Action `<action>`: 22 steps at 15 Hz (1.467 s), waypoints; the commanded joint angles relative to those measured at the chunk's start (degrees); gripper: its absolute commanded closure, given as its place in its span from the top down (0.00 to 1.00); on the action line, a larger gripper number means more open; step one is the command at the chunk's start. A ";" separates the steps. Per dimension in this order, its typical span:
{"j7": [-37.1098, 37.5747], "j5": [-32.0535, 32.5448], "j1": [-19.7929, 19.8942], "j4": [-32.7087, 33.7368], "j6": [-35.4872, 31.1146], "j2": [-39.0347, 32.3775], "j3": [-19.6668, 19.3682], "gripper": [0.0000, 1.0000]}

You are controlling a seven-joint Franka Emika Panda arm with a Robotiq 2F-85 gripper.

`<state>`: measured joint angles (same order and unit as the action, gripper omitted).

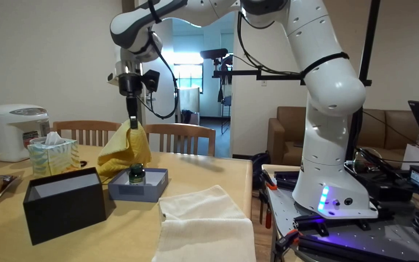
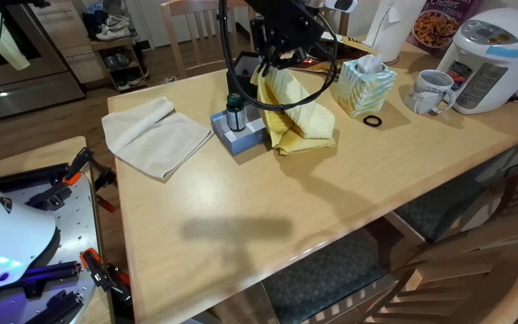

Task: Remove the yellow towel from the black box and place it on the table

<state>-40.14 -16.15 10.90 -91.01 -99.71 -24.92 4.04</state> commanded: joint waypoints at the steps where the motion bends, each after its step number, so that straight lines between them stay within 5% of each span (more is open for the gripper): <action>1: 0.41 9.26 -4.13 5.65 4.24 -2.89 -1.04 0.05; 11: -5.25 6.83 2.66 14.71 5.99 -6.37 -3.80 0.05; 22: -0.61 13.15 1.61 27.88 13.80 -21.43 -5.37 0.05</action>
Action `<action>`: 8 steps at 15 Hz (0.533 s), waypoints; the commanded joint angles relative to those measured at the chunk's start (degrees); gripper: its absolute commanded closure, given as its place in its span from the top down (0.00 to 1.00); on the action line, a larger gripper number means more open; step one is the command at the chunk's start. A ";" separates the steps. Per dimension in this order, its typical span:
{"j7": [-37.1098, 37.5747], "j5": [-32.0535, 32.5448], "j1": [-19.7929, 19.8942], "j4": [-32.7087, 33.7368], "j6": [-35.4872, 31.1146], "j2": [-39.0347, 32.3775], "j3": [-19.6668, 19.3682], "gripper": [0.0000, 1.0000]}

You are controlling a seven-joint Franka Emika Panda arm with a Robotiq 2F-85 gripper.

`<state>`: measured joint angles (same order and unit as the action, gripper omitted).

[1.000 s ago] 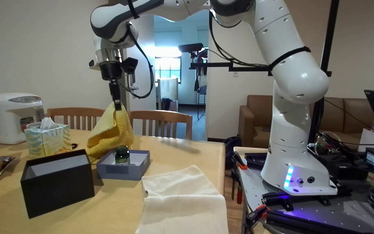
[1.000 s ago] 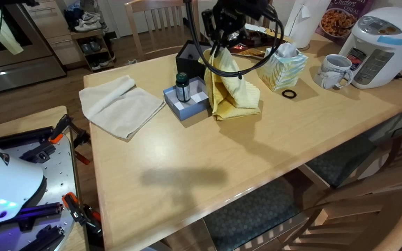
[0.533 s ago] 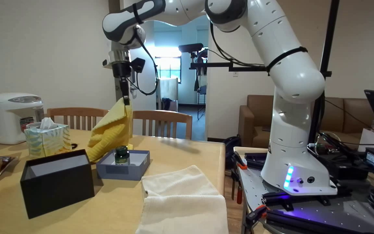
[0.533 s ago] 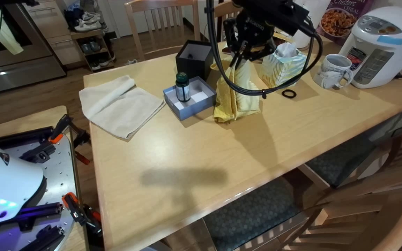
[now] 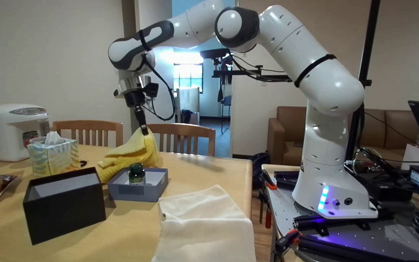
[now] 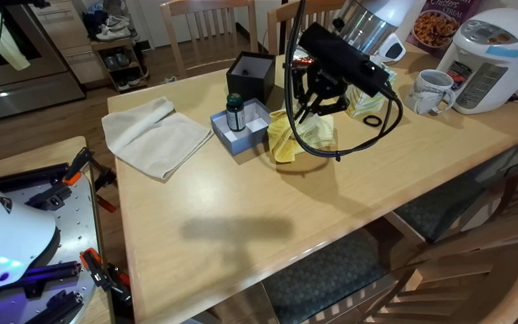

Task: Remove the yellow towel from the black box and place it on the table

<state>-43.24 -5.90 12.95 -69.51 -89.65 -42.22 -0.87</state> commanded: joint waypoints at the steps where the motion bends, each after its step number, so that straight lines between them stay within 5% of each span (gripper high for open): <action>1: 2.83 3.73 -0.44 7.76 4.68 -5.21 -0.56 0.05; 8: 0.36 10.04 -4.56 17.23 11.22 -12.17 1.21 0.05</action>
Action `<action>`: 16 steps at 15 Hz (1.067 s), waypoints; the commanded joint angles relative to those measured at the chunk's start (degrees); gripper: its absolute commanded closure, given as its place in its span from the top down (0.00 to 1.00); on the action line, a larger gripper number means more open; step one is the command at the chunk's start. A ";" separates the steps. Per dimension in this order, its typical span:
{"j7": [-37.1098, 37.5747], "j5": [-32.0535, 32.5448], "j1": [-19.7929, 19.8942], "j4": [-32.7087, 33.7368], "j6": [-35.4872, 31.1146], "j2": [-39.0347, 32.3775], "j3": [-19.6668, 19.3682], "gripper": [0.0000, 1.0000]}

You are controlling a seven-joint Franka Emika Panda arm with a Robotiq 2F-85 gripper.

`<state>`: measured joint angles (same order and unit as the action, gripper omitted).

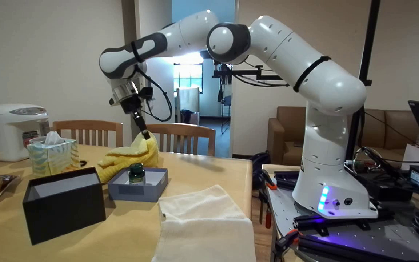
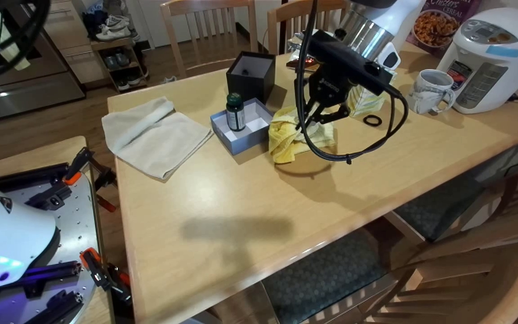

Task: Remove the yellow towel from the black box and place it on the table

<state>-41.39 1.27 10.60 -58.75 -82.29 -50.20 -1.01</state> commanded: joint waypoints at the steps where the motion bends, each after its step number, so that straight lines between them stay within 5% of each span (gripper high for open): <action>1: -1.50 3.44 -3.28 7.70 4.38 -5.17 1.63 0.05; 7: -1.52 3.87 -6.73 12.56 3.74 -10.82 2.77 0.05; 16: 0.74 1.51 -5.72 7.56 -12.20 -8.07 1.72 0.05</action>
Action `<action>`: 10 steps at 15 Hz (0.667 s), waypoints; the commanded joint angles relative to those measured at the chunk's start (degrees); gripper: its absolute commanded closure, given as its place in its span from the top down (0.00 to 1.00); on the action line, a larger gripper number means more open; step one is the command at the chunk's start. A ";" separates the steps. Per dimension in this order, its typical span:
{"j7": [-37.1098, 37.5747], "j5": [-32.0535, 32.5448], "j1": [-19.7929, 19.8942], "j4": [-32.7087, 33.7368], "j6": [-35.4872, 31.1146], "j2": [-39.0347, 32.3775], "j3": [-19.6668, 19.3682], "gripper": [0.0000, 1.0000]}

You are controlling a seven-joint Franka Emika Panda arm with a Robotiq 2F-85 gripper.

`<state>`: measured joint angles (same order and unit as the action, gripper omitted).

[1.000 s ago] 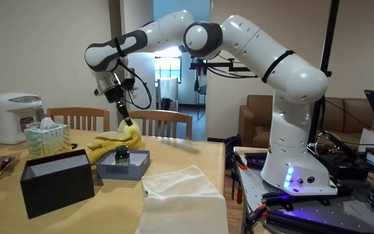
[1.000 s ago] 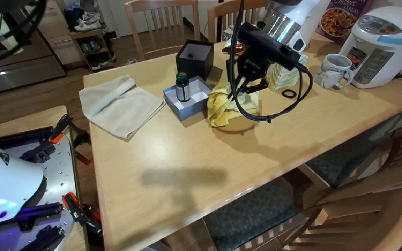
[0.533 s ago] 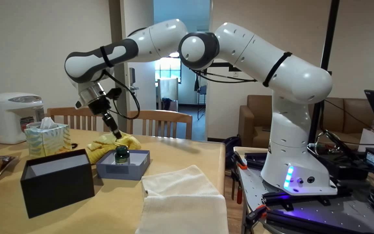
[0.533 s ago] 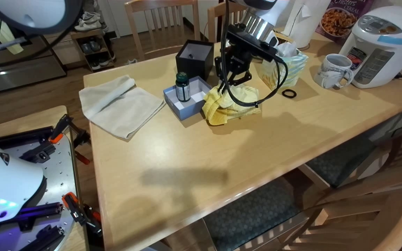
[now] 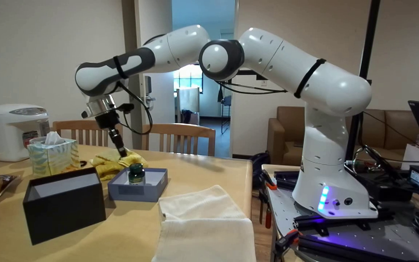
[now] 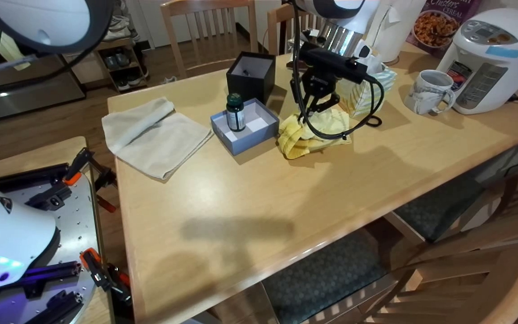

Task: Remove the yellow towel from the black box and place it on the table

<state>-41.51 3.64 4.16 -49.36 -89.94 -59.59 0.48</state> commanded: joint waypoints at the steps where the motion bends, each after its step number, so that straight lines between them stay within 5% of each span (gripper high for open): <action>1: 0.94 -0.95 0.81 -2.02 -6.05 1.34 0.28 0.05; 2: 0.82 -0.81 0.79 -2.02 -6.68 1.29 0.23 0.05; 3: 0.66 -1.19 0.96 -2.13 -7.45 1.36 0.53 0.32; 10: 0.48 -1.59 0.97 -2.77 -9.73 2.18 0.63 0.70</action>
<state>-41.48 3.13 4.53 -49.51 -98.00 -59.50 0.57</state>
